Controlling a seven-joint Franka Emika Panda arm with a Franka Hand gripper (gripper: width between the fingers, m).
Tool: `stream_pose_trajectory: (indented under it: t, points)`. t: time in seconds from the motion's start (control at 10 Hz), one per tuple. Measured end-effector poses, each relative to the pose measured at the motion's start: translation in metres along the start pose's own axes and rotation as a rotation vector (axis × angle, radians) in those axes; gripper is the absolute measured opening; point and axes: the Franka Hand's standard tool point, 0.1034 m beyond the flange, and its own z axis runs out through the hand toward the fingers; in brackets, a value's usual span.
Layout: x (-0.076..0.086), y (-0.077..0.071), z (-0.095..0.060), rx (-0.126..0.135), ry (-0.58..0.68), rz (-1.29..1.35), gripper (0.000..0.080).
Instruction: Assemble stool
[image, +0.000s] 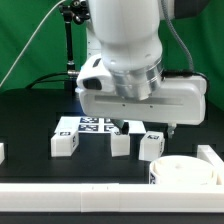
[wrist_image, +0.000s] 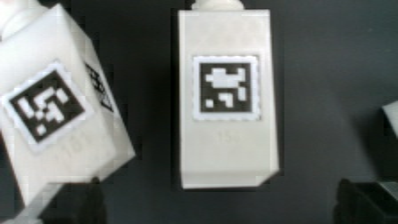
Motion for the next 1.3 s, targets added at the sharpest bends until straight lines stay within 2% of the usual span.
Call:
stream_pose_trajectory:
  t: [0.1,0.2,0.7,0.9,1.3]
  points:
    - [0.005,-0.006,-0.006,-0.004,-0.064,-0.03,0.0649]
    - [0.003,-0.007,-0.007,-0.01,-0.131,-0.036,0.0649]
    - [-0.005,0.003,0.012,-0.057,-0.453,-0.039,0.0649]
    - [-0.001,-0.001,0.019,-0.064,-0.493,-0.047,0.0649]
    - [0.005,-0.008,0.028,-0.06,-0.435,-0.062,0.0649]
